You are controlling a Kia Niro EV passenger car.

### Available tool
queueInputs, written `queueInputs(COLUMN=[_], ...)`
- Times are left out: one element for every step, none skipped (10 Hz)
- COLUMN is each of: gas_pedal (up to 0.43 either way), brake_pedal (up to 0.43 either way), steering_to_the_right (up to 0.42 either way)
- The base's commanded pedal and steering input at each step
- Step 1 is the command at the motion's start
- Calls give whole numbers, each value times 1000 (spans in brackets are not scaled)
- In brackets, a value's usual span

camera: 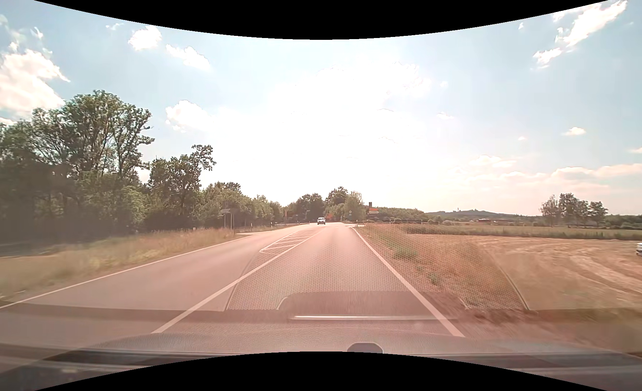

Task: Follow the waypoints while adhering to traffic rules and regulations

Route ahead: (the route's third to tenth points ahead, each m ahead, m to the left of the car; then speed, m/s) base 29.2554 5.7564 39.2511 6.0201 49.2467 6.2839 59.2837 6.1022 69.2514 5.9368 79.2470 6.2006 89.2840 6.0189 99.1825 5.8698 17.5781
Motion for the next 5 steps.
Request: queueInputs(gas_pedal=[220, 220, 220, 220, 220], brake_pedal=[0, 0, 0, 0, 0], steering_to_the_right=[1, 1, 1, 1, 1])
